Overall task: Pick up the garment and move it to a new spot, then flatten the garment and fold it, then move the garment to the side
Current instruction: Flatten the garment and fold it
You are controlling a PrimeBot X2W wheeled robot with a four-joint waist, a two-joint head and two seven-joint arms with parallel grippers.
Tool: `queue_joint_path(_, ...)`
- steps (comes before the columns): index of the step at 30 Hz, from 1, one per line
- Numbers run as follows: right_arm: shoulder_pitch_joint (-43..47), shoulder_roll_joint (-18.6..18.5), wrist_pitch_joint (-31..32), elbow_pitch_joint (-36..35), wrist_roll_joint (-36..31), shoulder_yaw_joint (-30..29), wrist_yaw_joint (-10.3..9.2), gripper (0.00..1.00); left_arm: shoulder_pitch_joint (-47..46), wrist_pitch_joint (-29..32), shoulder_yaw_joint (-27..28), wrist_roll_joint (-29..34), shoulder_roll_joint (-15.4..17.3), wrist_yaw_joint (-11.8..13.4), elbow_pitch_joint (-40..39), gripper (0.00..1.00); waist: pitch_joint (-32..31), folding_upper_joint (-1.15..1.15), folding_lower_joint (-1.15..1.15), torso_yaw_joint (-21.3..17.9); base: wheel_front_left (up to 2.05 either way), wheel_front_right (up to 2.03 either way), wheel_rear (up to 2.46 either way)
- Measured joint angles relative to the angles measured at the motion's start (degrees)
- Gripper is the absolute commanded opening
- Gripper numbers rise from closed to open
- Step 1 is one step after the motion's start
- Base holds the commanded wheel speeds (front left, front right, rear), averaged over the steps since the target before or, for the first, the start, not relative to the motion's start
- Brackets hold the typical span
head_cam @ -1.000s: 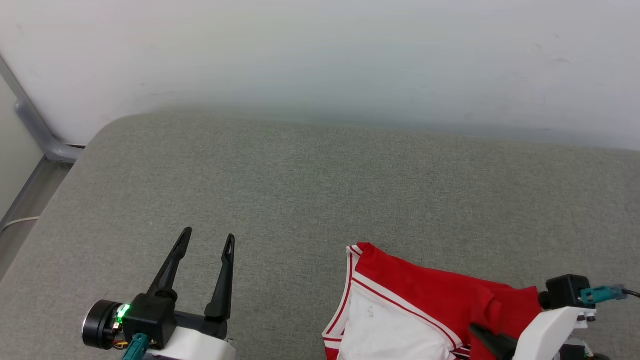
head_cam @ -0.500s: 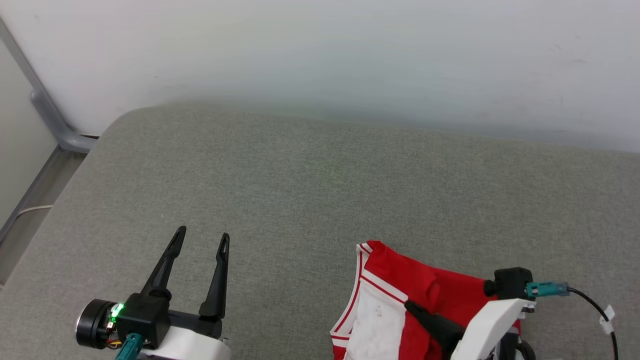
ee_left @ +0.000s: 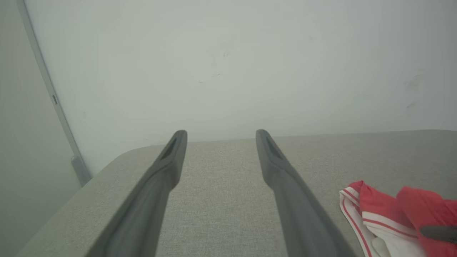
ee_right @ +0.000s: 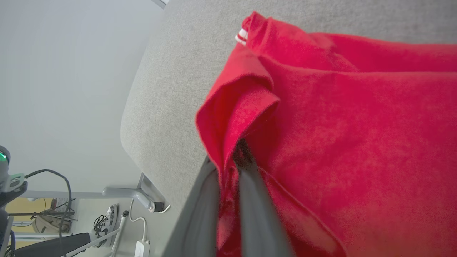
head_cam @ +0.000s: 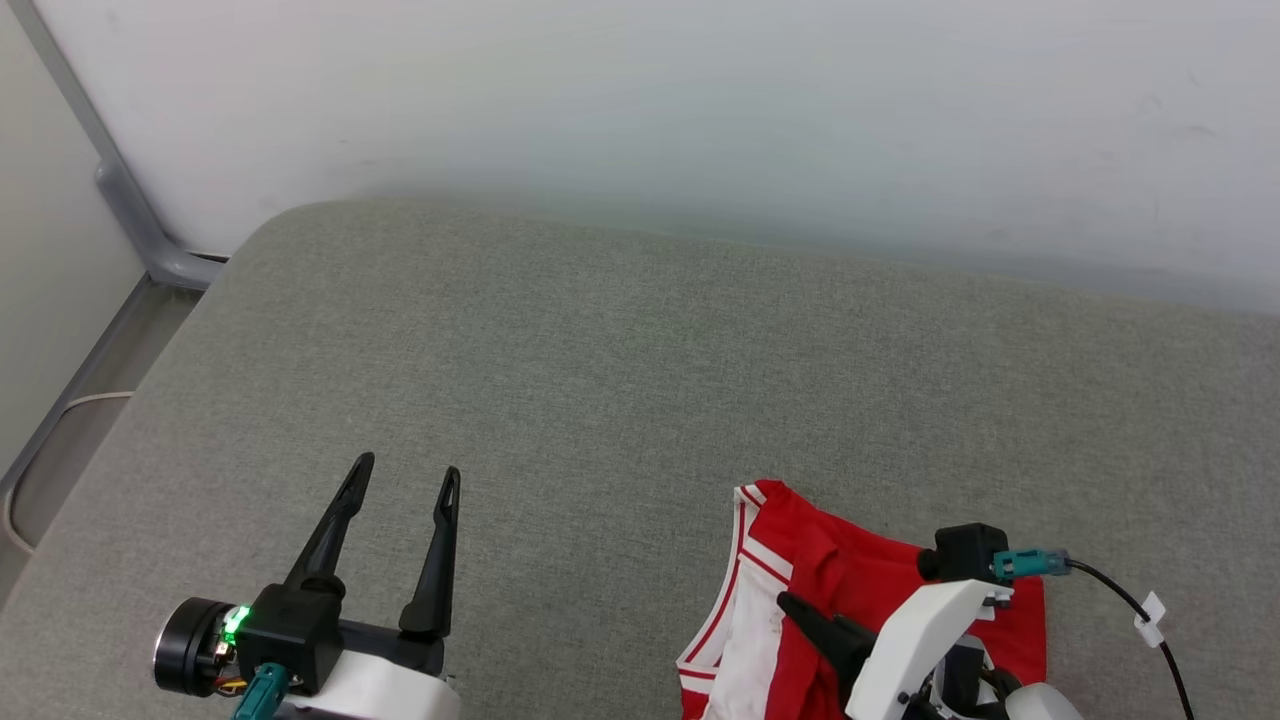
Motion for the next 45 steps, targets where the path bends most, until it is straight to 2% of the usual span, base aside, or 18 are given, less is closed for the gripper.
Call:
queue_joint_path(5,-1.44,-0.02,-1.24,2.49,2.64,3.01,0.00,1.00,0.17,0.00,0.26,0.00,0.03,-0.04,0.35,1.00,-0.62,0.00,0.00,0.06,0.00,0.00,0.00)
queue_joint_path(11,-2.68,0.05,-0.76,-0.94,10.61,9.15,0.00,1.00,0.62,0.00,0.86,0.00,0.04,-0.05,0.59,1.00,-1.78,0.00,0.00,-0.78,0.00,0.00,0.00)
queue_joint_path(16,-5.69,0.08,-1.14,-2.50,11.24,8.83,0.00,1.00,0.99,0.00,0.86,0.05,-0.03,-0.05,0.38,1.00,-2.45,0.00,0.00,-2.12,0.00,0.00,0.00)
queue_joint_path(17,-6.44,0.08,-1.13,-2.48,9.99,7.97,0.00,1.00,1.05,0.00,0.88,0.05,-0.04,-0.05,0.31,1.00,-2.53,0.00,0.00,-2.43,0.00,0.00,0.00)
queue_joint_path(18,-8.65,0.08,-0.97,-2.27,2.65,3.68,0.00,1.00,1.18,0.00,0.87,-0.11,-0.10,-0.05,-0.02,1.00,-2.72,0.00,0.00,-3.45,0.00,0.00,0.00)
queue_joint_path(22,-10.04,-0.09,0.56,-4.36,-8.92,-3.71,0.00,1.00,1.17,0.00,0.89,-1.90,-0.57,-0.05,-0.33,1.00,-2.54,0.00,0.00,-4.67,0.00,0.00,0.00)
queue_joint_path(25,-10.07,-2.83,0.00,-10.23,-15.88,-4.86,0.02,1.00,0.96,0.00,0.74,-3.34,-0.98,-0.07,-0.51,1.00,-2.11,0.00,0.00,-5.35,0.00,0.00,0.00)
queue_joint_path(29,-8.57,-10.70,-4.81,-15.58,-24.36,-5.78,0.01,1.00,0.74,0.00,0.56,-3.91,-1.20,-0.07,-0.54,1.00,-1.54,0.00,0.00,-6.19,0.00,0.00,0.00)
queue_joint_path(30,-5.36,-13.74,-8.92,-17.51,-27.62,-7.10,0.01,1.00,0.72,0.00,-0.09,-3.99,-1.24,-0.07,-0.37,1.00,-1.27,0.00,0.00,-6.74,0.00,0.00,0.00)
queue_joint_path(33,-2.53,-15.47,-13.73,-18.85,-29.88,-9.89,0.01,1.00,0.82,0.00,-0.65,-4.09,-1.21,-0.07,-0.21,1.00,-1.06,0.00,0.00,-7.13,0.00,0.00,0.00)
queue_joint_path(34,1.40,-15.75,-18.34,-19.82,-31.85,-12.26,0.02,1.00,1.13,0.00,-1.09,-4.50,-1.22,-0.07,-0.09,1.00,-0.83,0.00,0.00,-7.37,0.00,0.00,0.00)
queue_joint_path(38,6.00,-13.80,-24.07,-20.62,-33.31,-16.17,0.02,1.00,1.41,0.00,-1.59,-4.99,-0.90,-0.07,0.68,1.00,-0.41,0.00,0.00,-7.53,0.00,0.00,0.00)
queue_joint_path(41,8.73,-10.20,-27.88,-20.74,-33.90,-19.02,0.01,1.00,1.46,0.00,-1.69,-5.31,-0.75,-0.07,0.97,1.00,-0.20,0.00,0.00,-7.51,0.00,0.00,0.00)
queue_joint_path(45,11.46,-6.73,-31.45,-20.23,-35.10,-19.86,0.01,1.00,1.54,0.00,-1.88,-5.41,-0.73,-0.07,1.32,1.00,0.10,0.00,0.00,-7.47,0.00,0.00,0.00)
